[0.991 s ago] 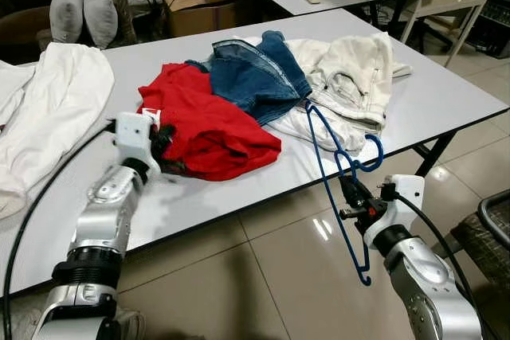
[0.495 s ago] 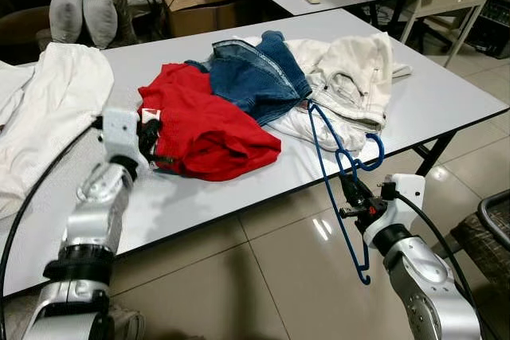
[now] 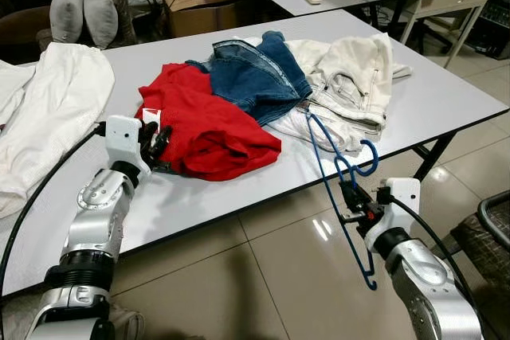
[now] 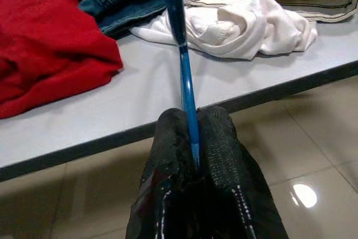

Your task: Hang hanger

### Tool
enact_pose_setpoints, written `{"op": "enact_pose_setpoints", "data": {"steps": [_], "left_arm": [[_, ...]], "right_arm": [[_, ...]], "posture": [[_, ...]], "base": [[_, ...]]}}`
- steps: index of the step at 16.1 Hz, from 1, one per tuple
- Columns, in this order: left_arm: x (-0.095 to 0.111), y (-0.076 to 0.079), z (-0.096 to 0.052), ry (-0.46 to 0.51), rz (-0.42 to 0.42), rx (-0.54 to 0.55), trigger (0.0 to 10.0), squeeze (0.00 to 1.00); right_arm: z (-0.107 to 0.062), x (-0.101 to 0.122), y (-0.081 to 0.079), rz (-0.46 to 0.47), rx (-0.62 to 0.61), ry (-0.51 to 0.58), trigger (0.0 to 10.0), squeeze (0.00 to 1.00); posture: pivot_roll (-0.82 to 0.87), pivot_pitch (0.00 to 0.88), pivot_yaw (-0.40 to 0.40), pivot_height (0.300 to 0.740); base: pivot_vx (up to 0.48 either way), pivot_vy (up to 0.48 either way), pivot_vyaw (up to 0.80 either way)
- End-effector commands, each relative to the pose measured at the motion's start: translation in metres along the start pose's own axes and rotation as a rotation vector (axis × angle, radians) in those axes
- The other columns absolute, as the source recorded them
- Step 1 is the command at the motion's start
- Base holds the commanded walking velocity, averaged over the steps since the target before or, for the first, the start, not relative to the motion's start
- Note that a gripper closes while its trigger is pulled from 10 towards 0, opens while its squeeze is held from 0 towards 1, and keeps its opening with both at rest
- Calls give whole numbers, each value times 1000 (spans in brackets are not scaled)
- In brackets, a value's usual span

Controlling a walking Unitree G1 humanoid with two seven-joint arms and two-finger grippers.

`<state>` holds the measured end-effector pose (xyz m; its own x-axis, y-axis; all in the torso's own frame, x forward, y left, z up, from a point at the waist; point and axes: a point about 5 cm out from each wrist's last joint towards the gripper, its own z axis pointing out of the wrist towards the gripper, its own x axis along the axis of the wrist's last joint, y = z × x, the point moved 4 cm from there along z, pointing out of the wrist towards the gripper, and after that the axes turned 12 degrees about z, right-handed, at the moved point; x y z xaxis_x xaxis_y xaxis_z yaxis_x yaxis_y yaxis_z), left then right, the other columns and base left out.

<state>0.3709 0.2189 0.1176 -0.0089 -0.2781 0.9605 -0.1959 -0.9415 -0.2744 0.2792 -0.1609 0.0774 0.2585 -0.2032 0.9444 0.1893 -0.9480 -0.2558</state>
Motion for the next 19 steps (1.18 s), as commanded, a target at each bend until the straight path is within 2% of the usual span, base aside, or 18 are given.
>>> {"op": "enact_pose_setpoints", "data": {"steps": [1,2,5,6,7,8,9,10,13,17,19], "left_arm": [[-2,4,1,-3,8,-12,10000,1000],[-3,6,1,-5,7,-17,10000,1000],[-16,25,6,-67,-3,-73,10000,1000],[-23,28,6,-105,5,-81,10000,945],[-38,27,5,-204,82,-47,10000,55],[-41,25,5,-226,104,-27,10000,0],[-42,23,5,-234,99,-1,5569,0],[-40,19,4,-226,84,29,0,0],[-38,28,4,-205,89,7,0,0],[-36,38,5,-192,129,8,0,0],[-28,44,6,-150,138,-17,0,0]], "right_arm": [[2,2,-1,-26,7,-1,10000,0],[3,2,-2,-31,7,-3,10000,0],[3,3,1,-48,10,-11,10000,0],[3,4,1,-53,13,-13,10000,0],[4,6,3,-66,23,-18,10000,0],[4,7,4,-68,24,-19,10000,0],[3,7,5,-68,25,-20,10000,0],[3,5,3,-67,29,-27,10000,0],[2,-2,-3,-74,53,-52,10000,0],[-7,-2,1,-80,42,-56,10000,0],[-14,-5,3,-74,17,-55,10000,0]], "posture": [[-109,0,10,740],[-112,0,6,740],[-117,0,-14,740],[-117,0,-21,740],[-119,0,-31,740],[-120,0,-33,740],[-119,0,-38,740],[-118,0,-45,740],[-122,0,-53,740],[-146,1,-37,740],[-147,10,-15,740]], "base": [[0,0,0],[0,0,0],[0,0,0],[0,0,0],[0,0,0],[0,0,0],[0,0,0],[0,0,0],[0,0,0],[0,0,0],[0,0,0]]}}
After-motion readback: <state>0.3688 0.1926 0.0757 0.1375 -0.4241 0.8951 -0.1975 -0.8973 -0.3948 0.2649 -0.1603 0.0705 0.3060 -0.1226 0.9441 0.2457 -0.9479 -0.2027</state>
